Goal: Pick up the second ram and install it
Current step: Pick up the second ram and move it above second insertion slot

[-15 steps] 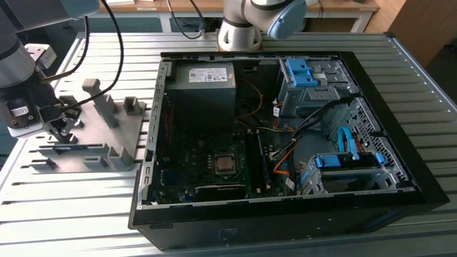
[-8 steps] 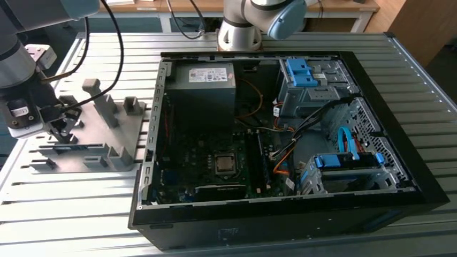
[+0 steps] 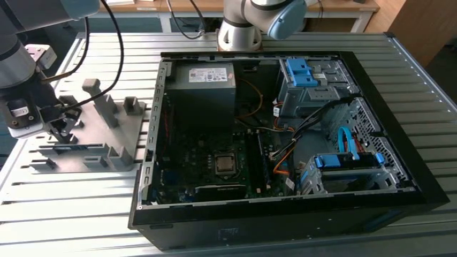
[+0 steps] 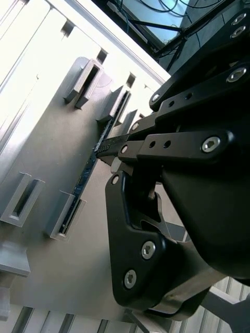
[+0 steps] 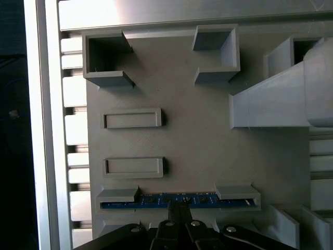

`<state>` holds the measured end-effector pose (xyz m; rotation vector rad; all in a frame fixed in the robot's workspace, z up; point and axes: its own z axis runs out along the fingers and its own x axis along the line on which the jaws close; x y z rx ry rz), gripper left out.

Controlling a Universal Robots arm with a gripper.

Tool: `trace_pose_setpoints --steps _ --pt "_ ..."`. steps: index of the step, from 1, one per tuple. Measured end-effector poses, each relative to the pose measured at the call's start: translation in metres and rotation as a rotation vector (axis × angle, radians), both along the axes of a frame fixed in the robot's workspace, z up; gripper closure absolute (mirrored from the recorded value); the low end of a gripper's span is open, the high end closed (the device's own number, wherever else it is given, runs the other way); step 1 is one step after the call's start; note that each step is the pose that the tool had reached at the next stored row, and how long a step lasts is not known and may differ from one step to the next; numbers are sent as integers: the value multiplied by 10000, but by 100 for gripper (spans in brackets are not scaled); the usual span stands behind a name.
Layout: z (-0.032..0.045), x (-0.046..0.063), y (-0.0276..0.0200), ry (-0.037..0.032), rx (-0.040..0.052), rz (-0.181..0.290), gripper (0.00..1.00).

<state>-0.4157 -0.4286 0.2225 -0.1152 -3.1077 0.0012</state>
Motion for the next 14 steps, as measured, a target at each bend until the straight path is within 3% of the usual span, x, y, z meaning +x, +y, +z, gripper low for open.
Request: trace_pose_setpoints --steps 5,14 --pt "-1 -1 0 -1 0 267 90" --pt "-1 -1 0 -1 0 1881 90"
